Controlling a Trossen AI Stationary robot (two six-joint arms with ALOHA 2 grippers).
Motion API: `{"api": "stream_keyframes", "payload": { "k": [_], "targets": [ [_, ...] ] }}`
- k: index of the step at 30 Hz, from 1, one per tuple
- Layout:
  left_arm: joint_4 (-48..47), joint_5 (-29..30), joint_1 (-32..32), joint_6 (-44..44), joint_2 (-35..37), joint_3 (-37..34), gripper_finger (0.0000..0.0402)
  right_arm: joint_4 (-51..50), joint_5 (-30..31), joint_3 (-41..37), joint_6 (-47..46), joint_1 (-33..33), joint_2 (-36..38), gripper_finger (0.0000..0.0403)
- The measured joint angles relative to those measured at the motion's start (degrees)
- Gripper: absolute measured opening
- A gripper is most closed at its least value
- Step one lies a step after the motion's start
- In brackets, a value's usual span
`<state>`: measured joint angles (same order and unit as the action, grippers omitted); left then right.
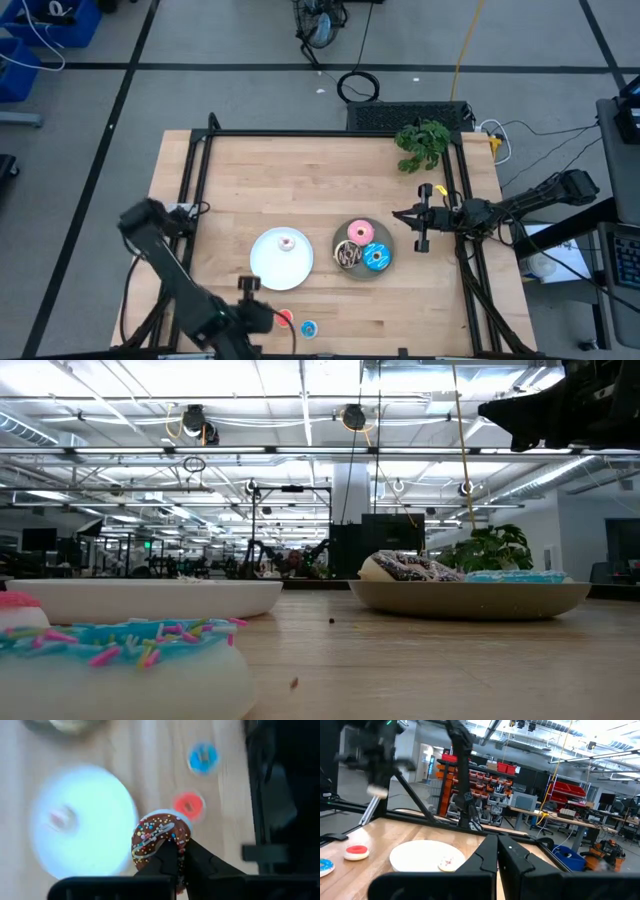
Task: Pick & Place donuts
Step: Put the small brown donut on the white plate
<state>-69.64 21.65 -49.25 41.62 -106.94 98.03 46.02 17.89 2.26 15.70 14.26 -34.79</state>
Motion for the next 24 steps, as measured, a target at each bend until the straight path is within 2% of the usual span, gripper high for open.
{"api": "stream_keyframes", "payload": {
  "k": [6, 9, 12, 15, 20, 24],
  "targets": [
    [-8.73, 13.13, 0.4, -4.16, 13.24, -1.4, 0.001, 0.0, 0.0, 0.0, -1.51, 0.0, -0.02, 0.0],
    [-14.38, 20.77, -0.69, -0.37, 21.01, -3.57, 0.0007, -0.39, -0.02, 0.0, -1.75, 0.02, 0.0, 0.0],
    [-13.13, 23.78, -1.56, 2.62, 29.63, -9.36, 0.0008, -1.39, -0.02, 0.0, -2.5, 0.02, -0.01, 0.0],
    [-6.12, 24.8, -1.76, 2.88, 37.57, -19.17, 0.0007, -1.85, -0.02, 0.0, -2.82, 0.02, -0.02, 0.0],
    [13.07, 21.11, 0.79, -6.78, 49.5, -38.48, 0.0009, -1.81, -0.02, 0.0, -2.71, 0.02, -0.02, 0.0],
    [28.85, 19.68, 2.99, -11.78, 58.57, -51.14, 0.0007, -1.79, -0.02, 0.0, -2.64, 0.02, -0.02, 0.0]
  ]
}}
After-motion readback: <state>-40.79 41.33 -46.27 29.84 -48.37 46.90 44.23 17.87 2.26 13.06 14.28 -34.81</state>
